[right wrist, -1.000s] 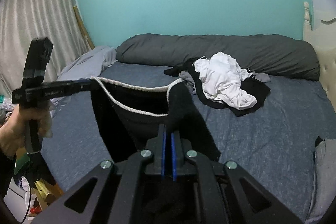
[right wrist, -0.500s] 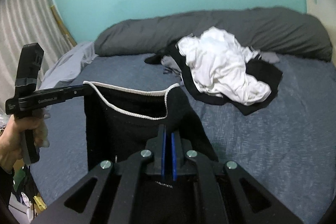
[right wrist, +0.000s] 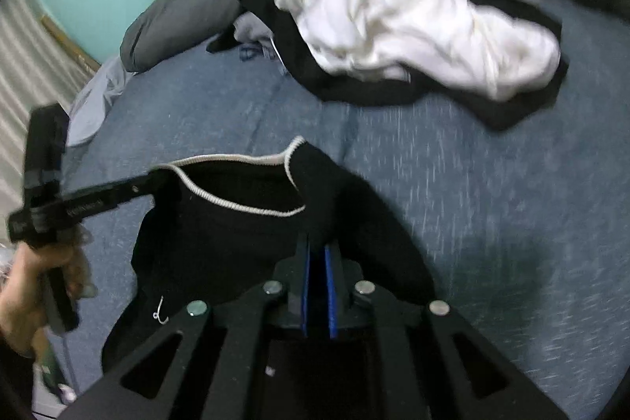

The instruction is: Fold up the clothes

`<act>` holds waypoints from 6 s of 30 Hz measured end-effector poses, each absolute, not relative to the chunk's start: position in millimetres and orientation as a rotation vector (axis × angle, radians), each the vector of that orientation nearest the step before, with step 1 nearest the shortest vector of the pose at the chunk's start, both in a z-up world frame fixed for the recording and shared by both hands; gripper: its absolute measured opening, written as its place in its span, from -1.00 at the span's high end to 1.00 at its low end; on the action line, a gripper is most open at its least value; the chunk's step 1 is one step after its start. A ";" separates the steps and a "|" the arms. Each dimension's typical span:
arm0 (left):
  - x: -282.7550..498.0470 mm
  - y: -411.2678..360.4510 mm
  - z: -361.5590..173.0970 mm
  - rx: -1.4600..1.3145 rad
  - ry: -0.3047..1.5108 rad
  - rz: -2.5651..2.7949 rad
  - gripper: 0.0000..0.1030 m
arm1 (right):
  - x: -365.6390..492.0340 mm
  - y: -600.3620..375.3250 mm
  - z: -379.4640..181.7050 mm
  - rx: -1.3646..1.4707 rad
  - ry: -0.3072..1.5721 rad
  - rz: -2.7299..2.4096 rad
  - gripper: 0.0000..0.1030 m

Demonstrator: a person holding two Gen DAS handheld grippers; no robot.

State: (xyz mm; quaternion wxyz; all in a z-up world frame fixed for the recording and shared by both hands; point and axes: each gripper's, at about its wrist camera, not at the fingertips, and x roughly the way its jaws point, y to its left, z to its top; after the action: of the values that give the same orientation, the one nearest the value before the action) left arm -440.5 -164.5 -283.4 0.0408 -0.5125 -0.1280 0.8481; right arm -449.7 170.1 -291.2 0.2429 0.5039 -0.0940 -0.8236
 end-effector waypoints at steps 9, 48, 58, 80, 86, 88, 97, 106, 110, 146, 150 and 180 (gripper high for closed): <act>-410.0 -189.5 -290.5 -1.513 -0.494 2.578 0.12 | -457.7 219.9 -288.2 1.401 -0.359 -2.244 0.19; -463.5 -221.2 -261.1 -1.488 -0.340 2.738 0.89 | -529.5 249.1 -275.6 1.362 0.104 -2.543 0.84; -485.7 -219.9 -284.5 -1.542 -0.401 2.707 0.73 | -544.3 250.5 -294.9 1.350 0.028 -2.575 0.77; -271.6 -236.2 -269.2 -1.514 -0.649 2.595 -0.14 | -308.0 283.0 -271.2 1.128 -0.477 -2.443 0.21; -213.4 -230.7 -288.7 -1.573 -0.719 2.550 -0.16 | -240.9 271.3 -279.0 1.093 -0.552 -2.388 0.20; -196.6 -231.6 -291.7 -1.587 -0.745 2.551 -0.17 | -228.6 267.3 -282.6 1.085 -0.549 -2.375 0.20; -135.6 -228.6 -299.9 -1.638 -0.827 2.567 -0.18 | -211.8 245.5 -306.0 1.107 -0.589 -2.290 0.20; -95.0 -209.6 -301.2 -1.670 -0.788 2.537 -0.01 | -210.8 227.3 -304.4 1.076 -0.576 -2.272 0.20; -92.3 -207.5 -302.7 -1.689 -0.777 2.545 0.75 | -213.6 228.2 -299.0 1.027 -0.617 -2.273 0.20; -34.8 -282.9 -314.3 -1.782 -0.824 2.637 0.89 | -219.5 226.4 -305.9 1.029 -0.637 -2.254 0.20; -30.3 -296.7 -293.9 -1.768 -0.781 2.692 0.91 | -219.4 227.3 -305.4 1.026 -0.636 -2.257 0.20; -54.4 -354.7 -244.3 -1.784 -0.726 3.014 0.31 | -218.4 229.4 -307.4 1.041 -0.648 -2.265 0.20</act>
State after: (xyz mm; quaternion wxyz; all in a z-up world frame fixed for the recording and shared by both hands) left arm -54.4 -354.7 -244.3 -0.2158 -0.4870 -0.1982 0.8228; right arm -218.4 229.4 -307.4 0.2791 0.3880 -0.2414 -0.8445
